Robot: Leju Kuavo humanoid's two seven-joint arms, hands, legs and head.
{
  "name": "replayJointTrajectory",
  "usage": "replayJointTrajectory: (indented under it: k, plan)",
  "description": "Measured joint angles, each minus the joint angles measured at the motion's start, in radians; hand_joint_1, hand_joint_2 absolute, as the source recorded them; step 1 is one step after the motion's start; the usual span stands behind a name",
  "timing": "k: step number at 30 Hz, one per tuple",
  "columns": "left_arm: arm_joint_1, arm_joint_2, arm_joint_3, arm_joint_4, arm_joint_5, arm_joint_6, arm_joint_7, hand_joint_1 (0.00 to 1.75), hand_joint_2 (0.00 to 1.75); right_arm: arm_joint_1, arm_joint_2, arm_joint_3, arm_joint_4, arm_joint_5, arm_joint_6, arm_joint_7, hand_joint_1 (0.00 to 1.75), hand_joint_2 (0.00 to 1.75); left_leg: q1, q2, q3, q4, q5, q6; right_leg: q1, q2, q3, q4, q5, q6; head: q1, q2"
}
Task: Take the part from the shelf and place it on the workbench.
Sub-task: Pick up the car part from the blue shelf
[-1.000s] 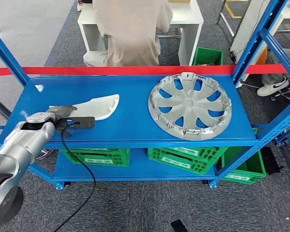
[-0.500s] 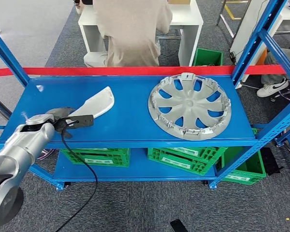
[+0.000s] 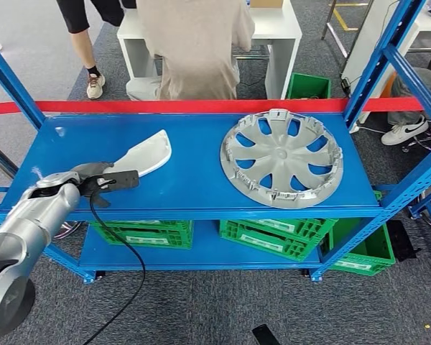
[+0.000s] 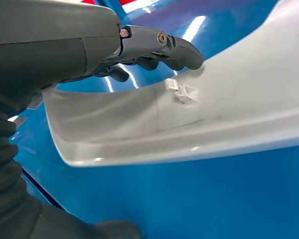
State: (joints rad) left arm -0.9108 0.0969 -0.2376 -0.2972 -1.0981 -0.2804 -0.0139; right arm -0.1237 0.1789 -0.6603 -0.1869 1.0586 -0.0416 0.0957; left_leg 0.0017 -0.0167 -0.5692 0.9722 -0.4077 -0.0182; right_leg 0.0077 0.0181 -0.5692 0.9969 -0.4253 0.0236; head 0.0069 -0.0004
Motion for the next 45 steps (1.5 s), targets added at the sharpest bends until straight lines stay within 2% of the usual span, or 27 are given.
replayJointTrajectory:
  k: [19,45]
  plan:
    - [0.008,-0.021,0.000,0.000,-0.053,0.066,-0.017,0.00,1.75,0.002,0.000,0.000,0.000,-0.003,-0.001,-0.007,0.00,0.00,0.000,0.000,0.000,0.000,0.000,0.000,0.000,0.000,0.000,0.000,0.000,0.000,0.000,0.000]
    - [0.010,-0.025,0.000,0.000,-0.060,0.071,-0.023,0.00,1.75,0.002,0.000,0.000,0.000,-0.003,-0.001,-0.007,0.00,0.00,0.000,0.000,0.000,0.000,0.000,0.000,0.000,0.000,0.000,0.000,0.000,0.000,0.000,0.000]
